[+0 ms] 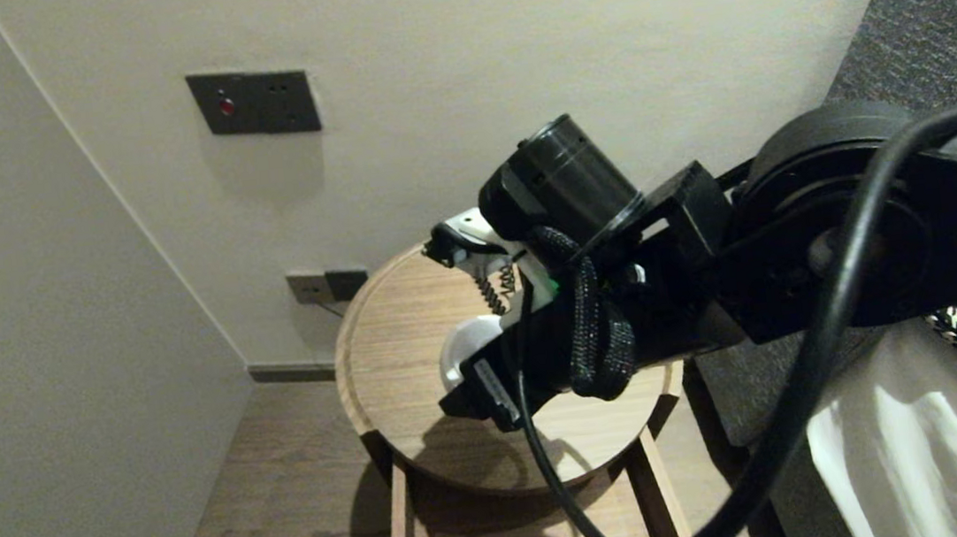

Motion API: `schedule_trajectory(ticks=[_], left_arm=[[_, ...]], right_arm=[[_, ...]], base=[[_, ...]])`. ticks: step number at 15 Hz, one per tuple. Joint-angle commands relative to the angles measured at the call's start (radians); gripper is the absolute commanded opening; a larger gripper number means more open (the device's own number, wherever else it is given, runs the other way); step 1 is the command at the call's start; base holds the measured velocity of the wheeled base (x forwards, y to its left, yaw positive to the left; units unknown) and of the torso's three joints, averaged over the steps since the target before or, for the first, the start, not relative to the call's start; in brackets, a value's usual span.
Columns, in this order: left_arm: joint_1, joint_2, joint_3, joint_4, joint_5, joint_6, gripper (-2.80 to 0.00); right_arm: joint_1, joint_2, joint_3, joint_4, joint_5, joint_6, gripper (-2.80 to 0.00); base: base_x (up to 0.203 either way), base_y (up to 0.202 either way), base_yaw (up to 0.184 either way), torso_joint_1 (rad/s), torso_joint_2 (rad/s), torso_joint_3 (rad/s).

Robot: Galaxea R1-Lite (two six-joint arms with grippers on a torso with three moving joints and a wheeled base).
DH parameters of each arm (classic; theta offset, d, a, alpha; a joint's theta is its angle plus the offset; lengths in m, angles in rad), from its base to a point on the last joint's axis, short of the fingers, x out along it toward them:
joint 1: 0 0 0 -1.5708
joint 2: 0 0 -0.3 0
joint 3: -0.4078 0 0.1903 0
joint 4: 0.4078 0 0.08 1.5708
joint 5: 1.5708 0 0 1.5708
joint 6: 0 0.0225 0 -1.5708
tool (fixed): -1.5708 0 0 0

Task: Put the remote controls on the table in the drawer one by one

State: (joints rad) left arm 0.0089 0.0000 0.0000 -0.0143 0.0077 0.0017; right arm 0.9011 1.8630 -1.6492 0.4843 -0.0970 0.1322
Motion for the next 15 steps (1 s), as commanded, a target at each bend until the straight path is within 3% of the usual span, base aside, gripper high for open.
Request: schedule_trajectory(ticks=[1, 6, 10, 15], left_arm=[[0.0, -0.002, 0.0, -0.001, 0.0, 0.0, -2.8], [0.0, -0.002, 0.0, -0.001, 0.0, 0.0, -2.8], [0.0, -0.002, 0.0, 0.0, 0.0, 0.0, -2.8], [0.0, -0.002, 0.0, -0.001, 0.0, 0.0, -2.8]], right_arm=[[-0.001, -0.1, 0.108, -0.001, 0.002, 0.008, -2.8], [0.038, -0.222, 0.429, -0.016, 0.012, 0.049, -2.8], [0.063, -0.262, 0.673, -0.212, 0.012, 0.065, -2.8], [0.097, -0.233, 0.794, -0.324, 0.044, 0.104, -2.8]], base=[[0.0, 0.0, 0.0, 0.0, 0.0, 0.0], [0.0, 0.0, 0.0, 0.0, 0.0, 0.0], [0.0, 0.0, 0.0, 0.0, 0.0, 0.0], [0.0, 0.0, 0.0, 0.0, 0.0, 0.0]])
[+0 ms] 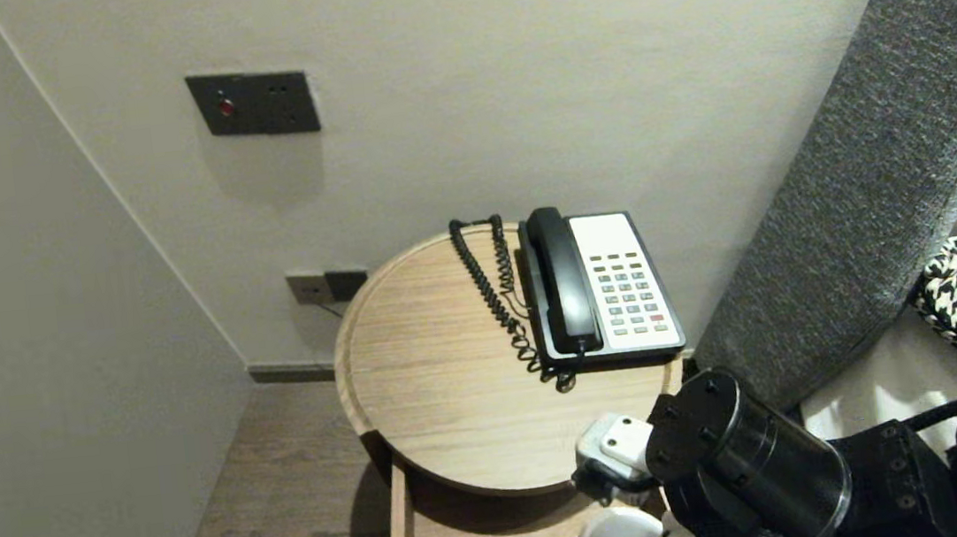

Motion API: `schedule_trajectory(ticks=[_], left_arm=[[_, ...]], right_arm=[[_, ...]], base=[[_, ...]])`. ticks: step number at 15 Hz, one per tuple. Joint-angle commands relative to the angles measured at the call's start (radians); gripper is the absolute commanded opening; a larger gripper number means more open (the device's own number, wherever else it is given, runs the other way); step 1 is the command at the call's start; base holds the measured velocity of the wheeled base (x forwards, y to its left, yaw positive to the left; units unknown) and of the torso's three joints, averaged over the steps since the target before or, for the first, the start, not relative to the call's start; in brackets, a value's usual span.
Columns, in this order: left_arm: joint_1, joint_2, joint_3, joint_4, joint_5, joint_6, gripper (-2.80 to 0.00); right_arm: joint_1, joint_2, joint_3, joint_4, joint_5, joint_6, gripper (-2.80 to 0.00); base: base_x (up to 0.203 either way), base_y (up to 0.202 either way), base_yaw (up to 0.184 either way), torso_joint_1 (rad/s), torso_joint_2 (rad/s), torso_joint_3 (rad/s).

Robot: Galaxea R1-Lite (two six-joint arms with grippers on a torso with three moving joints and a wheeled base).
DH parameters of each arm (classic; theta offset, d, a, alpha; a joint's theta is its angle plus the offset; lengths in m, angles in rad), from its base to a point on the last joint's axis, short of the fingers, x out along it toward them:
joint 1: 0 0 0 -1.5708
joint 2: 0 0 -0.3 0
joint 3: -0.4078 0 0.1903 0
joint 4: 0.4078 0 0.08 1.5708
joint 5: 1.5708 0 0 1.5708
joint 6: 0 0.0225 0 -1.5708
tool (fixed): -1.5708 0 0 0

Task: Put the remote controls on the table in the drawer one by one

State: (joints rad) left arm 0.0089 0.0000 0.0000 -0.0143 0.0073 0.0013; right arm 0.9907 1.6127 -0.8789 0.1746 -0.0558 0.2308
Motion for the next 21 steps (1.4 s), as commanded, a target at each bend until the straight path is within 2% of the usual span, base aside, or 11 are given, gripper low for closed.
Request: schedule_trajectory(ticks=[1, 12, 21], left_arm=[[0.0, -0.002, 0.0, -0.001, 0.0, 0.0, -2.8], [0.0, -0.002, 0.0, -0.001, 0.0, 0.0, -2.8], [0.0, -0.002, 0.0, -0.001, 0.0, 0.0, -2.8]], right_arm=[[0.008, 0.037, 0.034, -0.037, 0.006, 0.007, -2.8], [0.016, 0.265, 0.068, -0.269, 0.021, 0.006, -2.8], [0.011, 0.36, 0.02, -0.286, -0.016, -0.041, -2.8]], base=[[0.0, 0.0, 0.0, 0.0, 0.0, 0.0], [0.0, 0.0, 0.0, 0.0, 0.0, 0.0], [0.0, 0.0, 0.0, 0.0, 0.0, 0.0]])
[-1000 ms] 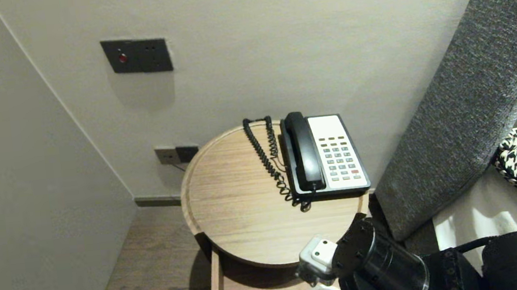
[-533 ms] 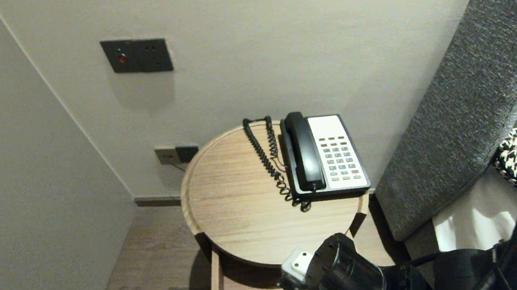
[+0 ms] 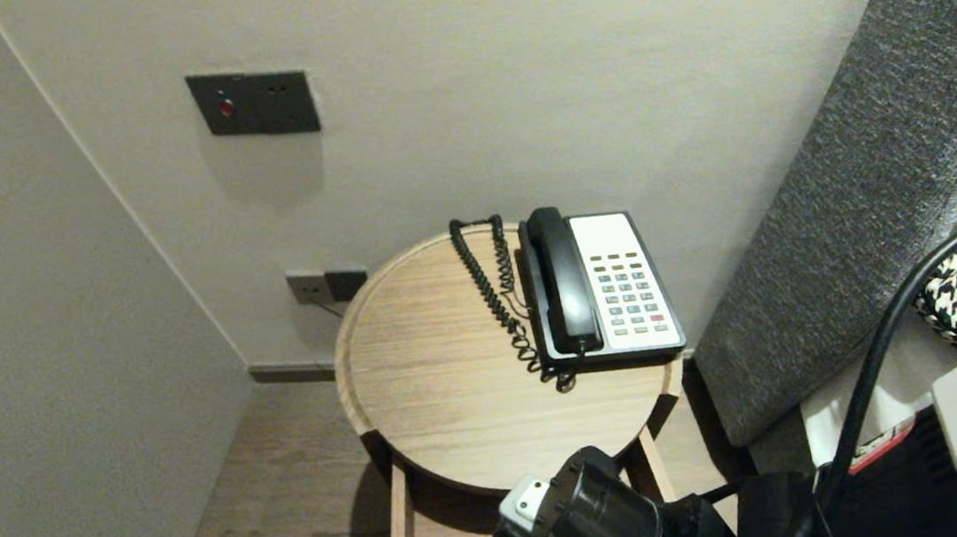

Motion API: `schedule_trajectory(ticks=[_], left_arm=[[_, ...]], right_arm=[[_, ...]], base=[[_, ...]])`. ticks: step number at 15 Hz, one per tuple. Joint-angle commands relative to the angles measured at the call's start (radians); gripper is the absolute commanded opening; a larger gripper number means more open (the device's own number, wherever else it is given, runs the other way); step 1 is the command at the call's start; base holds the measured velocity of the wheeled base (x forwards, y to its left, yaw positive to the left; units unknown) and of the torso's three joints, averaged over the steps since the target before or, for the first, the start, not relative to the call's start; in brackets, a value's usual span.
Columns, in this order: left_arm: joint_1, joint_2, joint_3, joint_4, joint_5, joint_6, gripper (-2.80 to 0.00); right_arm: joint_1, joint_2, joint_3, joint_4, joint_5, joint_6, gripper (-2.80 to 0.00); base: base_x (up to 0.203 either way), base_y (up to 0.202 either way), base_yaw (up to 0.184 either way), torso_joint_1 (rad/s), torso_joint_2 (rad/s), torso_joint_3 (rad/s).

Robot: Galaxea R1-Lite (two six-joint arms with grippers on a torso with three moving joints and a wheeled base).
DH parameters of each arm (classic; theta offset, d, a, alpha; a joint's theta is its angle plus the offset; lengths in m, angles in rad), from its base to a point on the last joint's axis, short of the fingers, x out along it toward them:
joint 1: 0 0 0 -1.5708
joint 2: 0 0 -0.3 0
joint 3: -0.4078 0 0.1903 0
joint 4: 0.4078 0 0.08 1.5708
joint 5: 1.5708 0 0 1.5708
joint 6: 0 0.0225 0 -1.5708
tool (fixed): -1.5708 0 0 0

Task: Put the remote controls on the table in the drawer one by one

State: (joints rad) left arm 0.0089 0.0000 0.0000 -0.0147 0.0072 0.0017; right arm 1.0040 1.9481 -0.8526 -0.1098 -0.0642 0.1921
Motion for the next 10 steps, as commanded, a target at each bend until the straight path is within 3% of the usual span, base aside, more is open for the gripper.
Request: schedule_trajectory(ticks=[1, 10], left_arm=[[0.0, -0.002, 0.0, 0.001, 0.0, 0.0, -2.8], [0.0, -0.002, 0.0, 0.001, 0.0, 0.0, -2.8]], right_arm=[[-0.004, 0.032, -0.012, -0.003, -0.012, -0.003, -2.8], [-0.007, 0.049, -0.026, -0.002, -0.013, -0.005, -2.8]], base=[[0.0, 0.0, 0.0, 0.0, 0.0, 0.0], [0.0, 0.0, 0.0, 0.0, 0.0, 0.0]])
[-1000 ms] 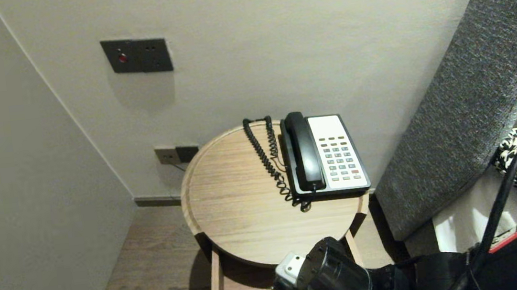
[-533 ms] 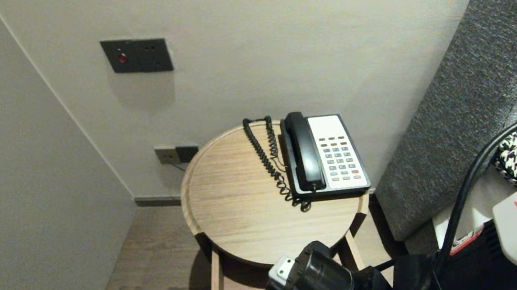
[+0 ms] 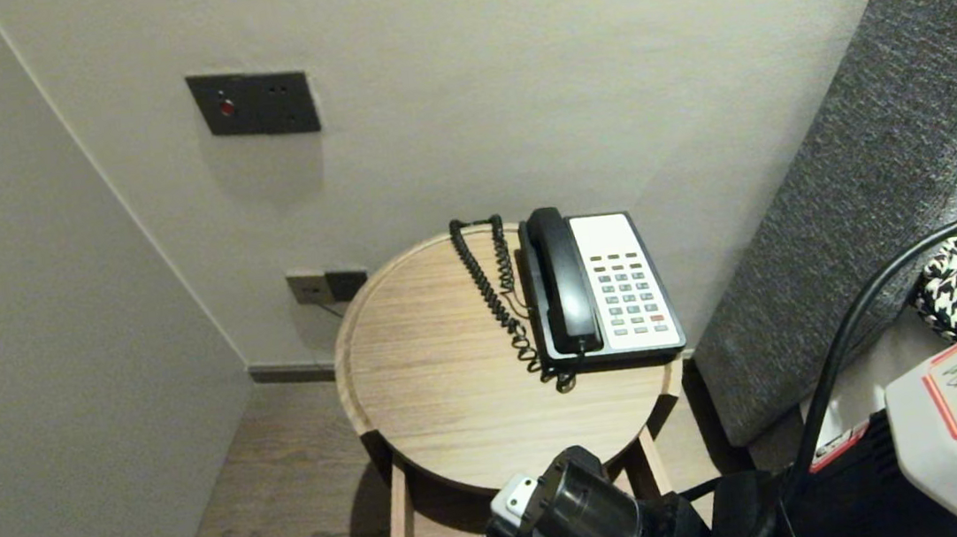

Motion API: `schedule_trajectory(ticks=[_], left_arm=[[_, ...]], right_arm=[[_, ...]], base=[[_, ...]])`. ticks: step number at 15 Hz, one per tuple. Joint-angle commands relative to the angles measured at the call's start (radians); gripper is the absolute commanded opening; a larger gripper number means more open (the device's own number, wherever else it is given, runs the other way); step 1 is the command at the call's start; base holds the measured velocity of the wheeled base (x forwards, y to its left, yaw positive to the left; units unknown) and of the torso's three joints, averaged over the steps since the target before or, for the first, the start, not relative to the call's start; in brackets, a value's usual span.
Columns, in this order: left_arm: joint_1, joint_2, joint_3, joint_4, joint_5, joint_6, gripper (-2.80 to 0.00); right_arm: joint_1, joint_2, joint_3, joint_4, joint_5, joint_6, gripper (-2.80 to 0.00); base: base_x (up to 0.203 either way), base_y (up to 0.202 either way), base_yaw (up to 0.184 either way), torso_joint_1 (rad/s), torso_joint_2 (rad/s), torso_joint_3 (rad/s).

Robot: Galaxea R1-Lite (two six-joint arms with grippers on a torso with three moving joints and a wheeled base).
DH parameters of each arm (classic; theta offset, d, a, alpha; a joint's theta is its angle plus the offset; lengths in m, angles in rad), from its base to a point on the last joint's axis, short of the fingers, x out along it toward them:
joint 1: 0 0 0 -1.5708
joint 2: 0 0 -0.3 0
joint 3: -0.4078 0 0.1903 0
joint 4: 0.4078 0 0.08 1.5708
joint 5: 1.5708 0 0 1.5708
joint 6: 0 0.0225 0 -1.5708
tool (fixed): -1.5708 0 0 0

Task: Put the remote controls on the table in the drawer one by one

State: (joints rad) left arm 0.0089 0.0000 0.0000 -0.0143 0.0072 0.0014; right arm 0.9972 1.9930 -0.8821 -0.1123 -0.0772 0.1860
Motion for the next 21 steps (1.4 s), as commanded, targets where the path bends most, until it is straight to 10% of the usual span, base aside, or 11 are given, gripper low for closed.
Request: schedule_trajectory(ticks=[1, 9, 10, 21], left_arm=[[0.001, -0.002, 0.0, -0.001, 0.0, 0.0, -2.8], [0.0, -0.002, 0.0, -0.001, 0.0, 0.0, -2.8], [0.0, -0.002, 0.0, 0.001, 0.0, 0.0, -2.8], [0.0, -0.002, 0.0, -0.001, 0.0, 0.0, -2.8]], right_arm=[[0.0, 0.004, 0.003, -0.001, -0.001, 0.001, -2.8], [0.002, -0.006, 0.003, 0.0, -0.032, 0.004, -2.8], [0.005, -0.008, 0.002, 0.0, -0.033, 0.005, 0.0], [0.024, -0.135, 0.018, 0.013, -0.071, 0.011, 0.0]], base=[[0.0, 0.0, 0.0, 0.0, 0.0, 0.0], [0.0, 0.0, 0.0, 0.0, 0.0, 0.0], [0.0, 0.0, 0.0, 0.0, 0.0, 0.0], [0.0, 0.0, 0.0, 0.0, 0.0, 0.0]])
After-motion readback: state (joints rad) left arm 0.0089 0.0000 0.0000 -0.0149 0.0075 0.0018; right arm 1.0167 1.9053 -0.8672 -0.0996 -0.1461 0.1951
